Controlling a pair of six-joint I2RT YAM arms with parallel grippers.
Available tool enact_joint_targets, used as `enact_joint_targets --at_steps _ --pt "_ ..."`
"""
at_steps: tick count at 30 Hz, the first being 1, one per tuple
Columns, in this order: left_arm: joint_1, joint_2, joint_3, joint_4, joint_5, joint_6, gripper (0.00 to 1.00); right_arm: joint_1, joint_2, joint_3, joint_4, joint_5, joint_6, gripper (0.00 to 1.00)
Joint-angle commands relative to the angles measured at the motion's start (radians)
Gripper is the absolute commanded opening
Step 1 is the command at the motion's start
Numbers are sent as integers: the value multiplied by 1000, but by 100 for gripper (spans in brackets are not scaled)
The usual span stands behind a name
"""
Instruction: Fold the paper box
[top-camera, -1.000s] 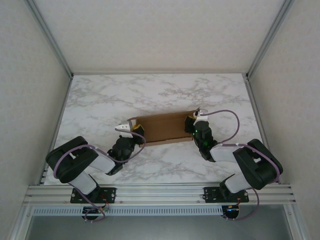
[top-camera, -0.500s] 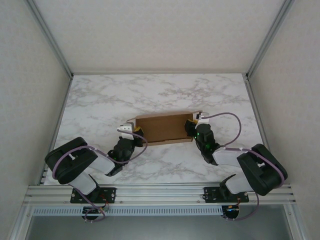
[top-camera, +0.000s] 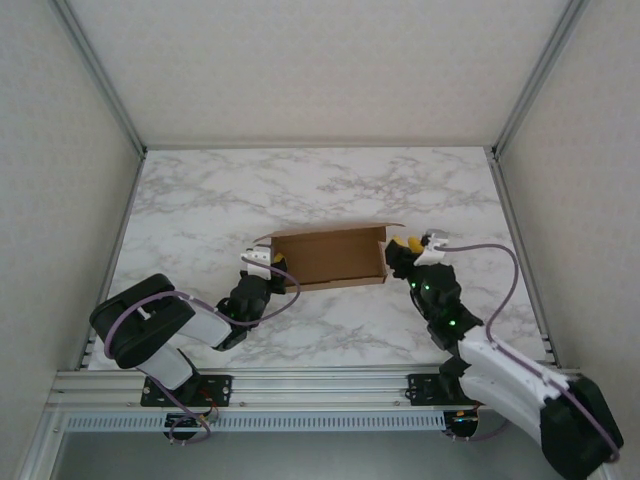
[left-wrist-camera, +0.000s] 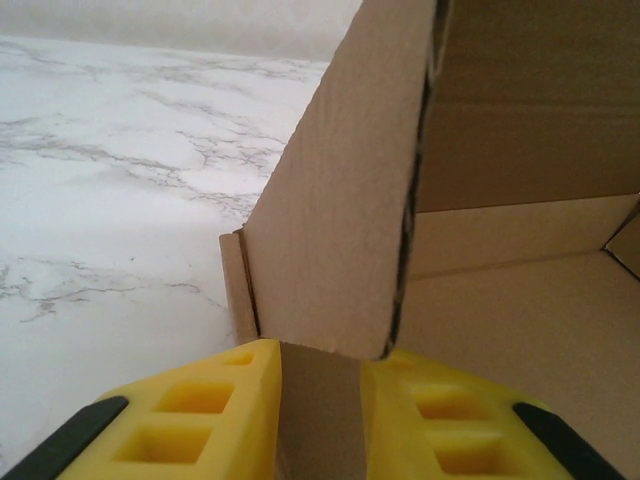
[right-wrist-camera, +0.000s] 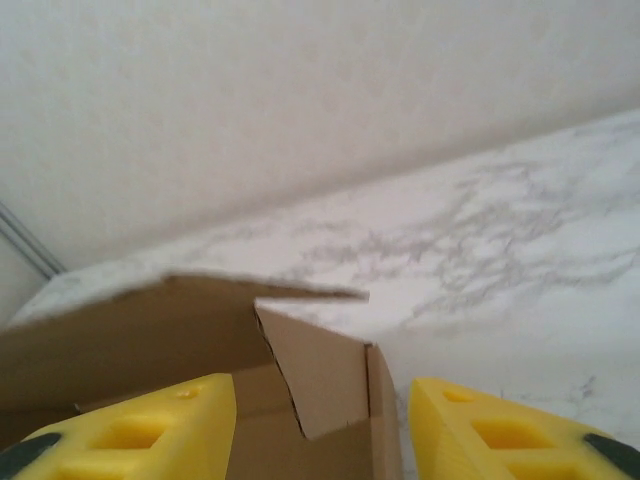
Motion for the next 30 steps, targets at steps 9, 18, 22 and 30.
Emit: enact_joint_targets --at_steps 9,18,22,30 --pt "-8 16 22 1 -29 36 26 4 -62 479 -641 45 -58 35" --pt "-8 -14 16 -12 -21 54 28 5 505 1010 -997 -276 49 32" --pt "-8 -47 15 -37 14 55 33 7 580 996 -990 -279 136 31" --pt "-13 -152 -22 -93 144 -16 59 51 565 835 -901 -231 210 31"
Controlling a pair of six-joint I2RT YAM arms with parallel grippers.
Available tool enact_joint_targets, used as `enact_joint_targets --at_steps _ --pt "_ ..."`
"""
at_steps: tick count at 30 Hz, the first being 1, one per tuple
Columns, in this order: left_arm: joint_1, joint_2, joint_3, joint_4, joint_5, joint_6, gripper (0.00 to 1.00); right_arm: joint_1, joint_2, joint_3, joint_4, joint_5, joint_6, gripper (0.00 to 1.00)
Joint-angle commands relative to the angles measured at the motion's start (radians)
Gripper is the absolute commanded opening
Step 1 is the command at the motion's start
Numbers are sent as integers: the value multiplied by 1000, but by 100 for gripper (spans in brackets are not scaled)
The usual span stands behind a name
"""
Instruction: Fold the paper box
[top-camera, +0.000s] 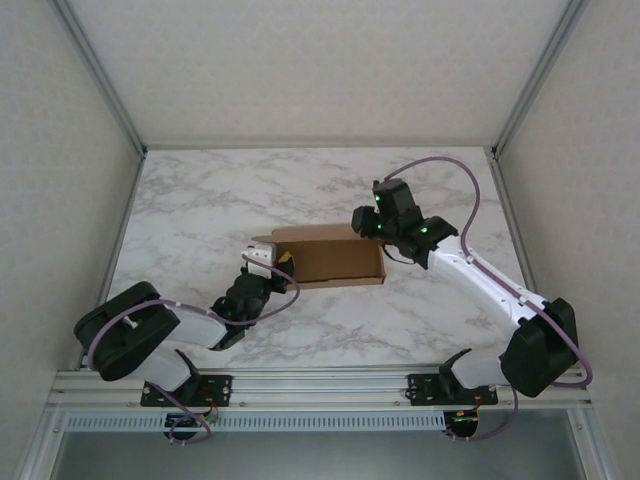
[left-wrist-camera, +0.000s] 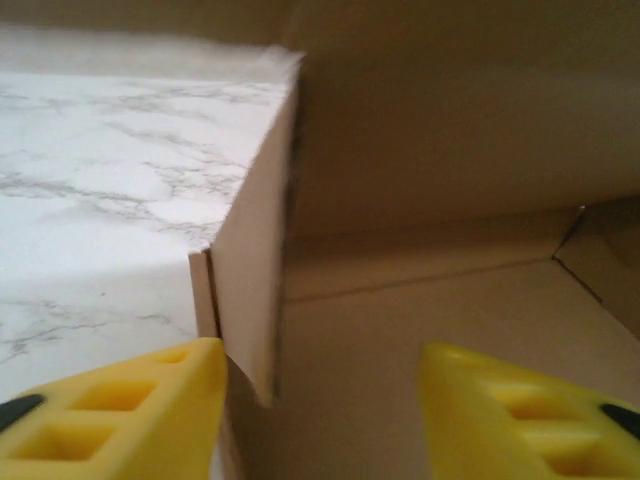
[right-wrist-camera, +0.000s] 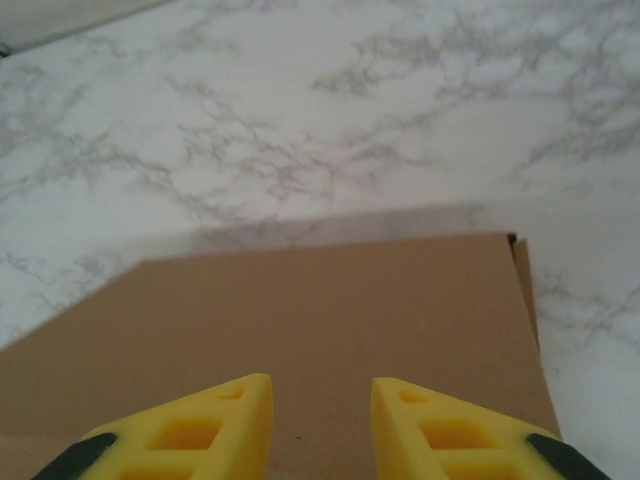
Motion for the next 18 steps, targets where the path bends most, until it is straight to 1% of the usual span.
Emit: enact_joint_targets --at_steps 1,5,9,14,18 --pt "-16 -53 -23 -51 79 -63 59 19 -30 -39 19 16 47 32" --pt "-45 -129 -44 -134 95 -98 60 28 -47 -83 37 52 57 32" --pt "-50 -235 -75 -215 72 -133 61 29 -46 -104 51 63 61 34" --pt "-48 -390 -111 -332 85 -146 63 30 -34 -97 63 72 55 36" --pt "-50 -464 -130 -399 111 -161 63 29 -21 -85 68 72 48 37"
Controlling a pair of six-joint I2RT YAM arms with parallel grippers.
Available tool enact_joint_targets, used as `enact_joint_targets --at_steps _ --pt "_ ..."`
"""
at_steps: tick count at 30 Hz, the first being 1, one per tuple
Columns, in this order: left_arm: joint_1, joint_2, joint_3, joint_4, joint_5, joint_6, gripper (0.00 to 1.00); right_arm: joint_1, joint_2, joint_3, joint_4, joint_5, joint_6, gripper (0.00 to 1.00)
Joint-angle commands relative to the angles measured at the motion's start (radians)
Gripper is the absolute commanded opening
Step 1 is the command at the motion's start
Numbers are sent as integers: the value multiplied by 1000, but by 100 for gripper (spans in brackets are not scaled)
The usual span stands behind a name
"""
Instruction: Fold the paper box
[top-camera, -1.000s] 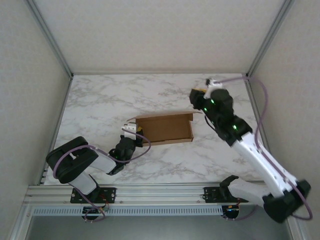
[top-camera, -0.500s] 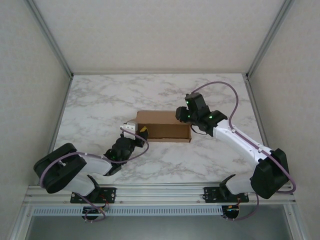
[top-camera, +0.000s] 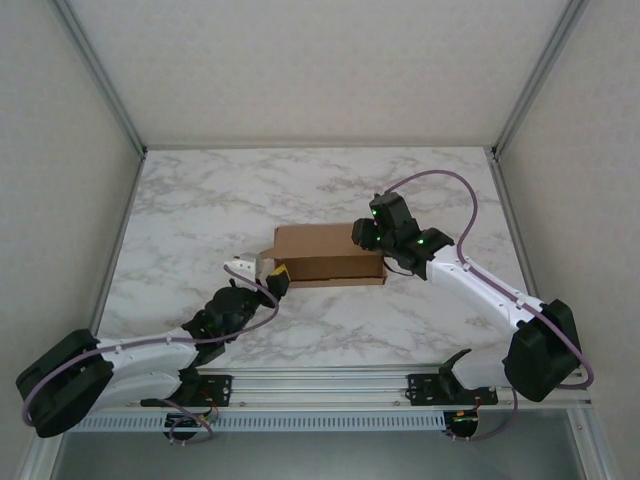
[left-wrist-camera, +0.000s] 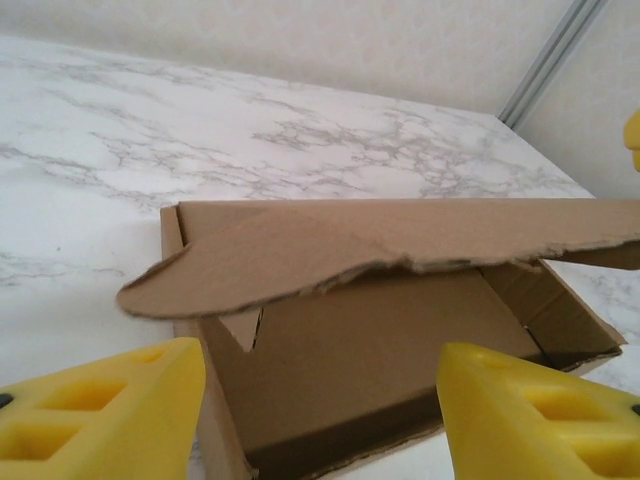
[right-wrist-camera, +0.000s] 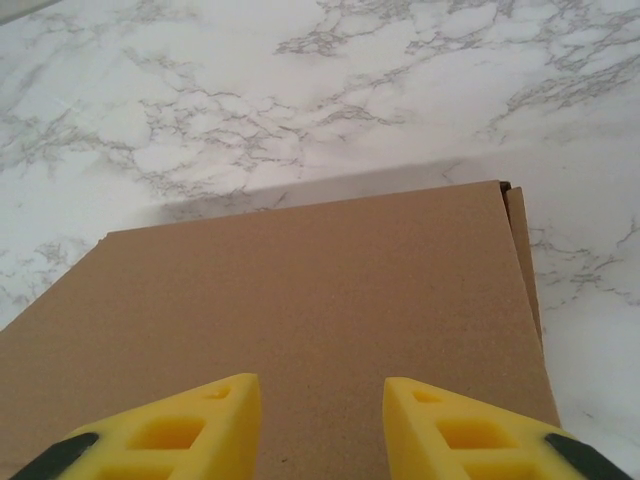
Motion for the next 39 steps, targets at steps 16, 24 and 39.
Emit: enact_joint_targets --at_steps 16,24,39 --pt "-2 -726 -9 -362 -347 2 57 8 6 6 13 9 -33 40" --pt "71 -302 407 -784 -316 -152 66 9 11 -50 19 -50 -48 40" --pt "209 94 721 -945 130 -157 74 9 31 -179 29 -114 -46 40"
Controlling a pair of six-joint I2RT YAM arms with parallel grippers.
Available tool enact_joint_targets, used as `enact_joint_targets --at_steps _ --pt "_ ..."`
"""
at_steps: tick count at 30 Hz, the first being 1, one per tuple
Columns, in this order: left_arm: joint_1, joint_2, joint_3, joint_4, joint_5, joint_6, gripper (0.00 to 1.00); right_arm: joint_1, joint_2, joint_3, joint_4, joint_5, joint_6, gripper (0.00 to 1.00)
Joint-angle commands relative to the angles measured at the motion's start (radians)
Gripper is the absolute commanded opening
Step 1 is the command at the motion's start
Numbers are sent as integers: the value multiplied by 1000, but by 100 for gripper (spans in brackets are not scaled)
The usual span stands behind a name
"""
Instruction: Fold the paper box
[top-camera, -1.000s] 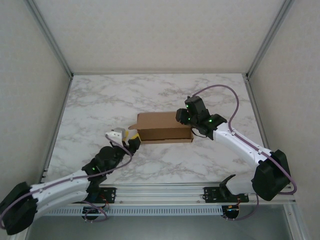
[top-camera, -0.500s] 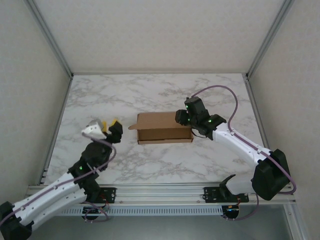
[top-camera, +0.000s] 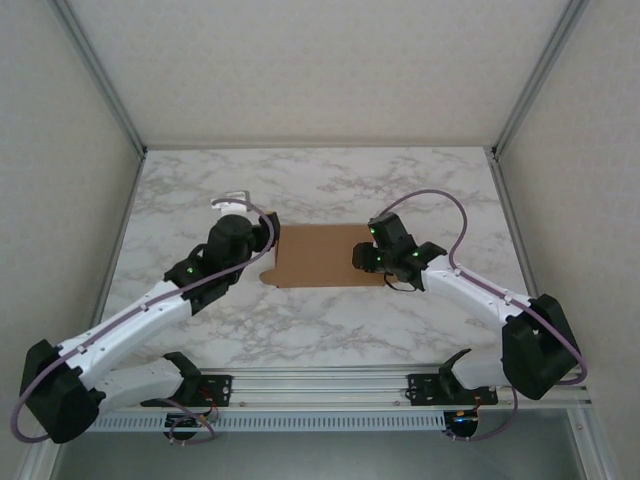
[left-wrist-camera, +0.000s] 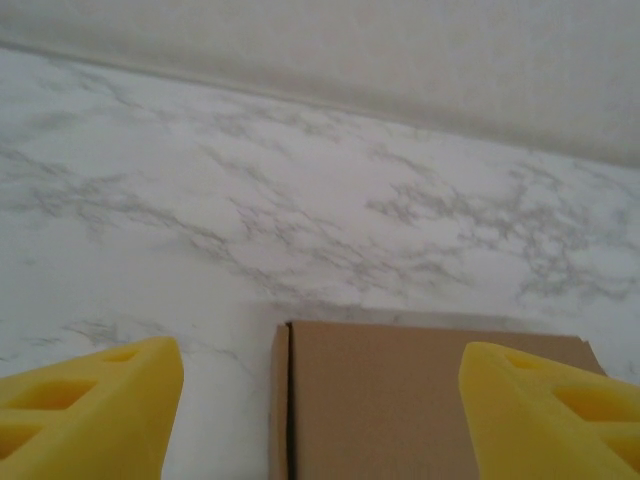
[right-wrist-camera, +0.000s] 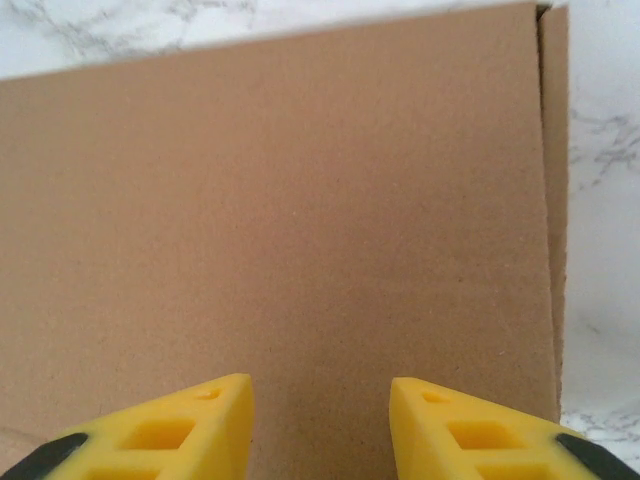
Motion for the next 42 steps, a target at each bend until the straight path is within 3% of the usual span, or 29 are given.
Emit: enact_joint_targets --at_steps 1,5,8,13,16,18,20,26,42 --pt "33 54 45 -64 223 -56 74 7 11 -11 -7 -19 -8 40" --pt "36 129 66 -54 426 -99 72 7 -3 18 -39 -17 -36 40" --pt "36 168 52 -19 523 -145 62 4 -20 51 -78 -18 -59 40" --pt "35 170 -20 42 593 -188 30 -23 -71 65 -126 -58 -51 35" --pt "27 172 -69 86 646 -193 11 -50 -118 30 -106 -110 -52 24" --pt "11 161 -103 120 647 -199 0 -70 -149 -5 -84 -143 -61 11" --pt "0 157 -127 141 646 -203 0 -85 -167 -25 -83 -164 -66 0" --pt "-36 205 -154 134 647 -206 0 -111 -186 -48 -136 -179 -82 0" --pt "-39 326 -253 208 609 -242 0 -126 47 -84 -172 -43 -25 0"
